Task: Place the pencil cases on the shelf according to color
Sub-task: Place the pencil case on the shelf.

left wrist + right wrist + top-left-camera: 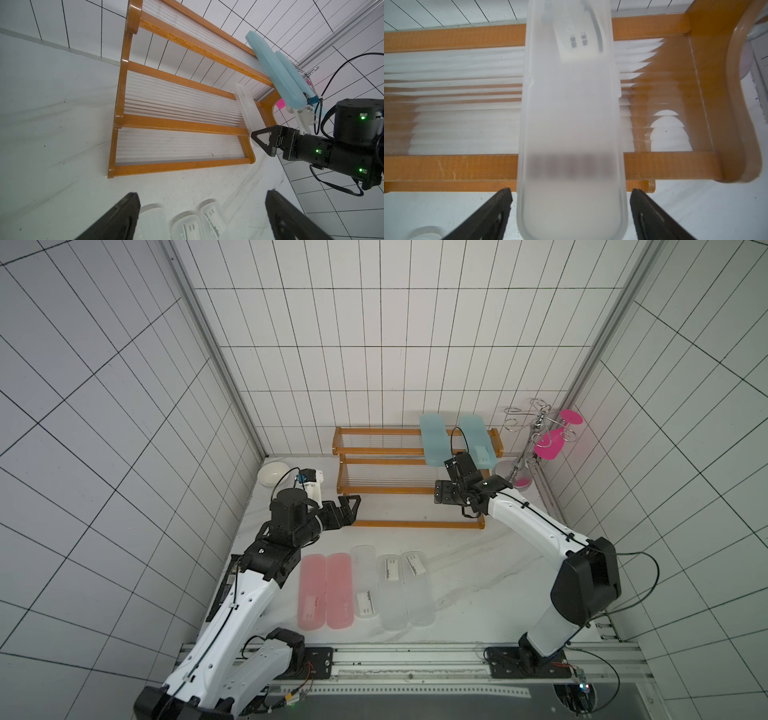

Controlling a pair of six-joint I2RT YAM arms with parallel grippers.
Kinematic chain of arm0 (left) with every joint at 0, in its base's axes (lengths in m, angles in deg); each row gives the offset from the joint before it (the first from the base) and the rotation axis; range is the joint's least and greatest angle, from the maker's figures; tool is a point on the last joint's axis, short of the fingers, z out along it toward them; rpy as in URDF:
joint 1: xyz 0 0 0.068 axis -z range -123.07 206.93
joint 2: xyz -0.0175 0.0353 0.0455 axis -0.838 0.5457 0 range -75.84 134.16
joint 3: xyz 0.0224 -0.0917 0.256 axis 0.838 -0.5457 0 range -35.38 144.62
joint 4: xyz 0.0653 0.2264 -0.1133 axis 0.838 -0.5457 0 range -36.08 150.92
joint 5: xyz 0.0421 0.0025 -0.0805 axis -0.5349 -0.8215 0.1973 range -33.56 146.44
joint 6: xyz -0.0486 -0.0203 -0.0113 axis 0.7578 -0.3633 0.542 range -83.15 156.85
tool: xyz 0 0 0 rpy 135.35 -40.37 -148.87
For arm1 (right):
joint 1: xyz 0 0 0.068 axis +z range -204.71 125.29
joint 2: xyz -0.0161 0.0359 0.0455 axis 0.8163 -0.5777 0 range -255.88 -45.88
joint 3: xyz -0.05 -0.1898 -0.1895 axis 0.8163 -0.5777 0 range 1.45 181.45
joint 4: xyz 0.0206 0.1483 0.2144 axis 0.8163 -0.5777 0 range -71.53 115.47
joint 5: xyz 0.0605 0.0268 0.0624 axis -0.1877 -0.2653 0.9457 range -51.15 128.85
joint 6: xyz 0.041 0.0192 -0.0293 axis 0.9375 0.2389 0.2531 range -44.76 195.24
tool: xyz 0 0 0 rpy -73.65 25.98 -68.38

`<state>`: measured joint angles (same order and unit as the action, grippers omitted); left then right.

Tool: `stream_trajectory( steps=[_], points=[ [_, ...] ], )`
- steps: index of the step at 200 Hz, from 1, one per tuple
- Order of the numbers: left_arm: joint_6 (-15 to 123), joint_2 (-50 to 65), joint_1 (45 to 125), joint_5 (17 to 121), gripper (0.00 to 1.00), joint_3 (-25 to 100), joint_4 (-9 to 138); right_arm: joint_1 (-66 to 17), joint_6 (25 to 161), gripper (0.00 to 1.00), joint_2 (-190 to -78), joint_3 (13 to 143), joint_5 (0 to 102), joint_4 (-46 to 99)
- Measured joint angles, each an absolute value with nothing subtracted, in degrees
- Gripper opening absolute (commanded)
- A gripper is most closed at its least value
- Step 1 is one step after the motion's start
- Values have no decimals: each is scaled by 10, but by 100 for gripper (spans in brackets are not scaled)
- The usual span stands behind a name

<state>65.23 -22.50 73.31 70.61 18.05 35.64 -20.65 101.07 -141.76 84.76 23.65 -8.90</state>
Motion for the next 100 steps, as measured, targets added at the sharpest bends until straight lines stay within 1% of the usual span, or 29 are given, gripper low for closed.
stream_trajectory(
  steps=[24, 59, 100],
  points=[
    [666, -261, 733, 708, 98, 161, 338, -206, 1022, 96, -1389, 837, 237, -93],
    [680, -315, 733, 707, 99, 150, 301, -195, 1041, 98, -1315, 813, 232, -114],
    [710, -348, 733, 709, 99, 120, 259, -151, 1071, 98, -1222, 746, 220, -151]
  ],
)
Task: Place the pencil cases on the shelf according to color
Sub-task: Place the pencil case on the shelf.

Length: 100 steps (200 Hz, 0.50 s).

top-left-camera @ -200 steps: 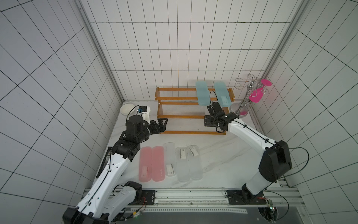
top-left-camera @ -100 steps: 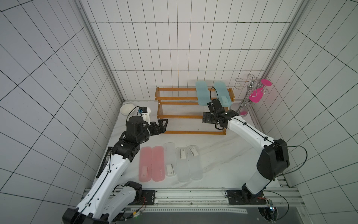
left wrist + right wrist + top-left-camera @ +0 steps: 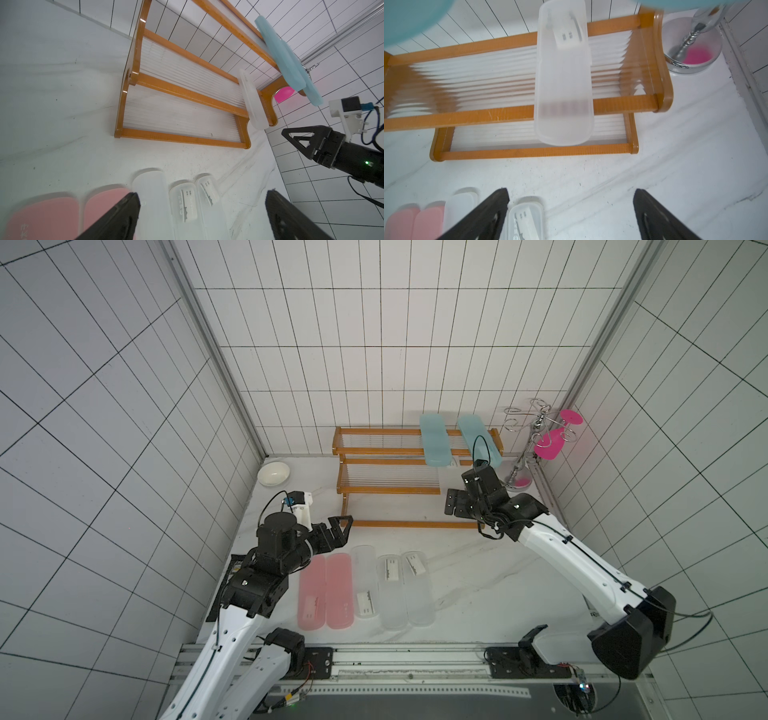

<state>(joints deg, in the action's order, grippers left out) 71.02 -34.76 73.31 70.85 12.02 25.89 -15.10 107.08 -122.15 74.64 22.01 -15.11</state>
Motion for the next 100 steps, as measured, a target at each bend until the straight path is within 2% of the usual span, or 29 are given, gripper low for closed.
stream_trajectory(
  steps=[28, 54, 100],
  points=[
    [745, -365, 739, 710, 98, 82, 239, -114, 1098, 97, -1150, 685, 214, -172],
    [776, -362, 780, 693, 98, 65, 218, -66, 1129, 97, -1095, 634, 208, -185],
    [811, -339, 831, 659, 98, 53, 209, 22, 1196, 96, -1076, 540, 205, -169]
  ],
)
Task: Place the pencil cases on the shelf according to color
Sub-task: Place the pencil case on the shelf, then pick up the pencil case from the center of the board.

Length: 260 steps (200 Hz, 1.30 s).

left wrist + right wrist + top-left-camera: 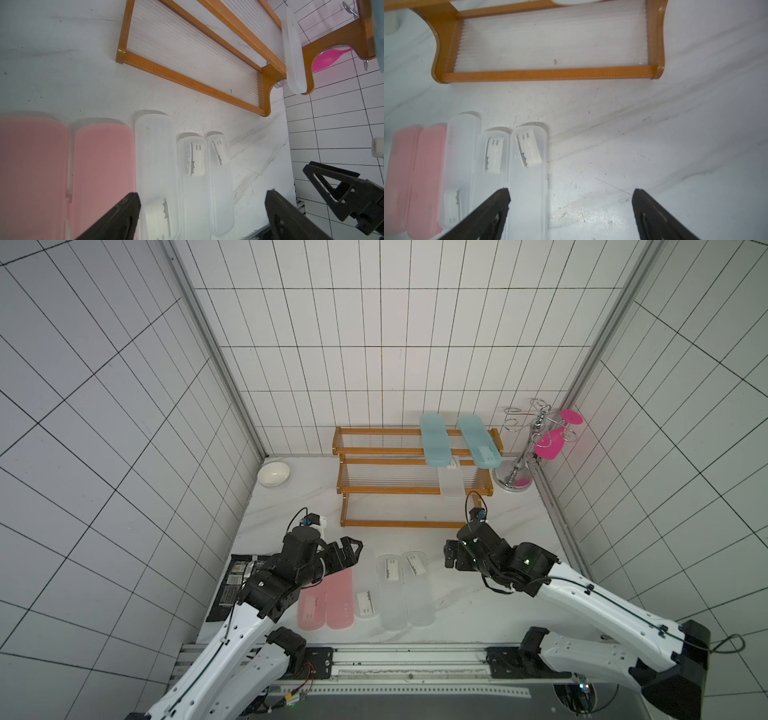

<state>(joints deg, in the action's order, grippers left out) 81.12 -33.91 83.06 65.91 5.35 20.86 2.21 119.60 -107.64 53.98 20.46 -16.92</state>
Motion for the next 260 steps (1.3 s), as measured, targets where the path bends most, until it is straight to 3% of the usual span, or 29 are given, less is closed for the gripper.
stream_trajectory(
  steps=[69, 158, 196, 260],
  points=[
    [847, -369, 835, 628, 98, -5, 208, 166, 1297, 96, -1182, 451, 212, -49],
    [860, -362, 857, 594, 98, -7, 199, 203, 1341, 96, -1346, 475, 228, 9],
    [865, -343, 878, 588, 98, -7, 200, 200, 1366, 95, -1318, 456, 215, -2],
    [877, -327, 921, 559, 98, -7, 211, 186, 1364, 97, -1110, 365, 202, -44]
  ],
)
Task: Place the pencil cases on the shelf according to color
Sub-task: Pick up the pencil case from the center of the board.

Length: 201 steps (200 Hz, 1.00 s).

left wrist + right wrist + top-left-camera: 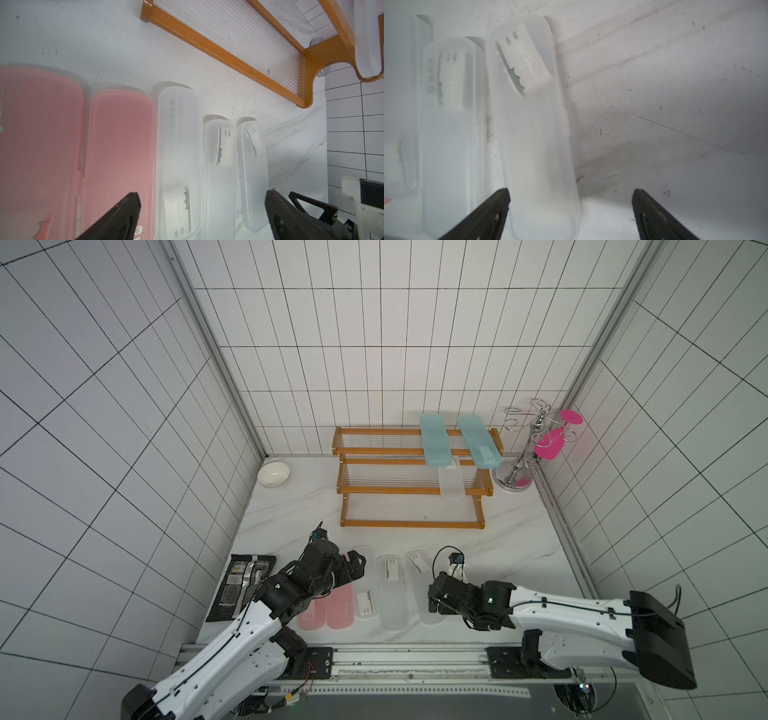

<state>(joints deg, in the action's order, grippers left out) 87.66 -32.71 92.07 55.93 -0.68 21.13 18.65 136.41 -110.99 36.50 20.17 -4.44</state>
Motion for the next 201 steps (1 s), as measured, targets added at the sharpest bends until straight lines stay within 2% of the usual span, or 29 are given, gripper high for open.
stream_trajectory(
  steps=[23, 52, 132, 201],
  points=[
    [877, -336, 921, 548, 98, -7, 212, 188, 1361, 97, -1072, 365, 202, -61],
    [876, -355, 921, 530, 98, -7, 207, 210, 1359, 97, -1077, 366, 201, -82],
    [872, -397, 922, 494, 98, -7, 182, 279, 1377, 100, -1262, 431, 200, -76],
    [872, -401, 922, 494, 98, -7, 171, 287, 1402, 99, -1290, 439, 199, -76]
  ],
)
